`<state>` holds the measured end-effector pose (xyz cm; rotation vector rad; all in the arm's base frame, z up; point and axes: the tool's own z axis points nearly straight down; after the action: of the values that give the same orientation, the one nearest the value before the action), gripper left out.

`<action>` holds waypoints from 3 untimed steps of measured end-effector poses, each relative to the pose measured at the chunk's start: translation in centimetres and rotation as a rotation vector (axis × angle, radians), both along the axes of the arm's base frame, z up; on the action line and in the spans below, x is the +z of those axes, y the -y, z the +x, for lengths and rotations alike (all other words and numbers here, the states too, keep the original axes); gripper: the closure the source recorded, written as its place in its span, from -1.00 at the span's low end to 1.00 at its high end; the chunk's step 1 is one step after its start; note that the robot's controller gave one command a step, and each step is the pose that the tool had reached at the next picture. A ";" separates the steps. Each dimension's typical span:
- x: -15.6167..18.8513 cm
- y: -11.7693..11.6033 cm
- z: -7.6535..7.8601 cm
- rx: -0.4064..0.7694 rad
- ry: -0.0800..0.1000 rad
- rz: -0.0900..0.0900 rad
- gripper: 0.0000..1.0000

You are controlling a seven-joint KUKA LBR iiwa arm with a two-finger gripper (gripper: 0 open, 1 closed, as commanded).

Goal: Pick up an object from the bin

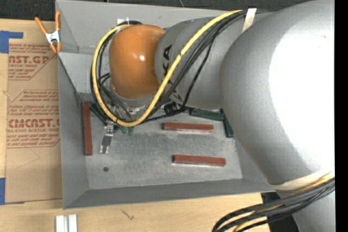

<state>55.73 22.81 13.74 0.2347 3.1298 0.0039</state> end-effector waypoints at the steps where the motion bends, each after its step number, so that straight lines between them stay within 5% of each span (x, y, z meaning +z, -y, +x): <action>1: -1.4 4.2 3.0 -0.017 -0.003 -0.002 -1.00; 2: -1.7 2.4 3.3 -0.282 -0.002 -0.001 -1.00; 3: -6.6 3.5 3.7 -0.181 0.006 0.002 -1.00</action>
Offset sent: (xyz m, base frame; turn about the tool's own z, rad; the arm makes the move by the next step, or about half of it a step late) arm 0.0337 -0.0198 -0.0180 0.2922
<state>59.42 19.28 7.14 0.5154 3.0901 0.0076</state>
